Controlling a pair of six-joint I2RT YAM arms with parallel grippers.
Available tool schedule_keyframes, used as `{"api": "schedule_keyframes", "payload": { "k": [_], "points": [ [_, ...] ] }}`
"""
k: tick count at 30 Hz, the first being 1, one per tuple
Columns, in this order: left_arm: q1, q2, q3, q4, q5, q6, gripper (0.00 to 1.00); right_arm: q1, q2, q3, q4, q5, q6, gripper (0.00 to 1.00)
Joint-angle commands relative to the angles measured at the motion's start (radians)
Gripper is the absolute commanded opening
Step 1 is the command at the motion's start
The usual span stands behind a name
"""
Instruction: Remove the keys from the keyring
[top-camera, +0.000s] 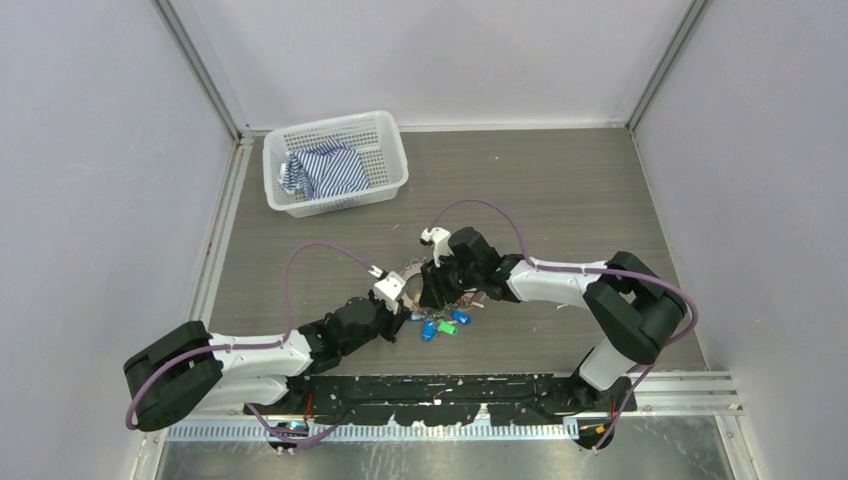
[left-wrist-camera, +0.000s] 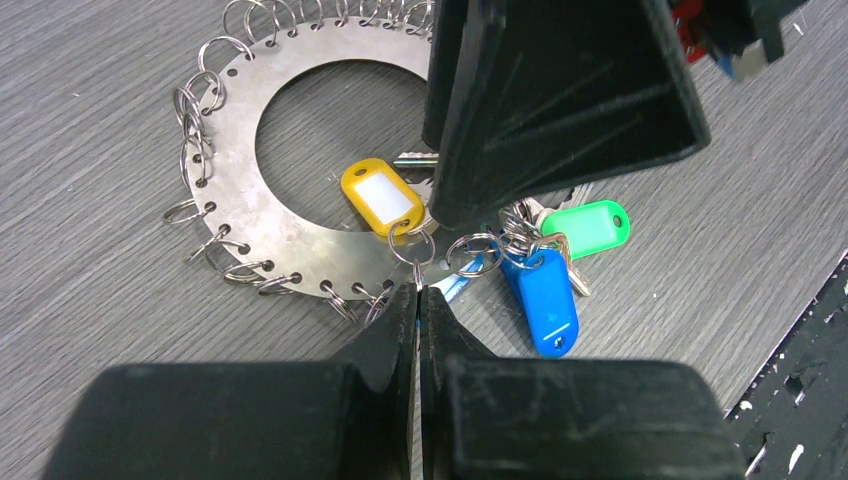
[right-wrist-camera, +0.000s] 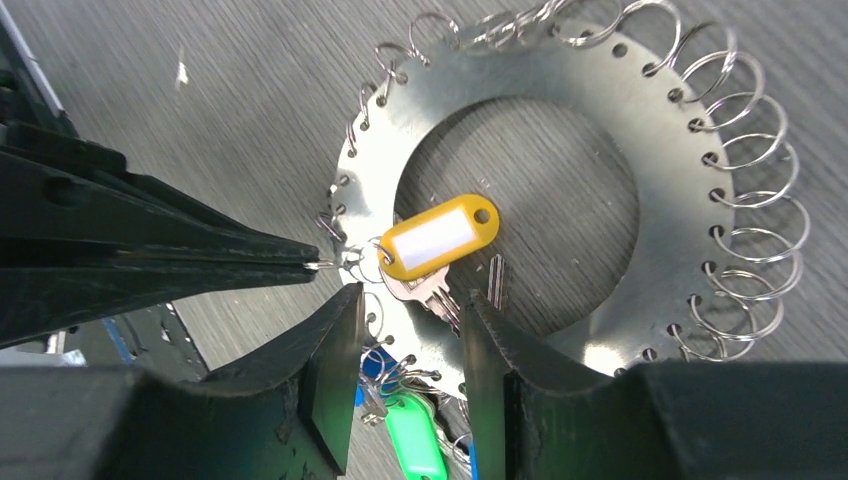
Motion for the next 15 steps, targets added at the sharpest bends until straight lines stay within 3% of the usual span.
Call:
{"api": "schedule_keyframes", "payload": {
  "k": [1, 15],
  "points": [
    [0.013, -0.016, 0.008, 0.023, -0.022, -0.003, 0.0, 0.03, 0.018, 0.044, 0.006, 0.054, -0.059, 0.46],
    [0.038, -0.045, -0.005, -0.013, -0.049, -0.036, 0.0, 0.09, 0.098, 0.1, -0.034, 0.187, -0.122, 0.48]
  ]
}}
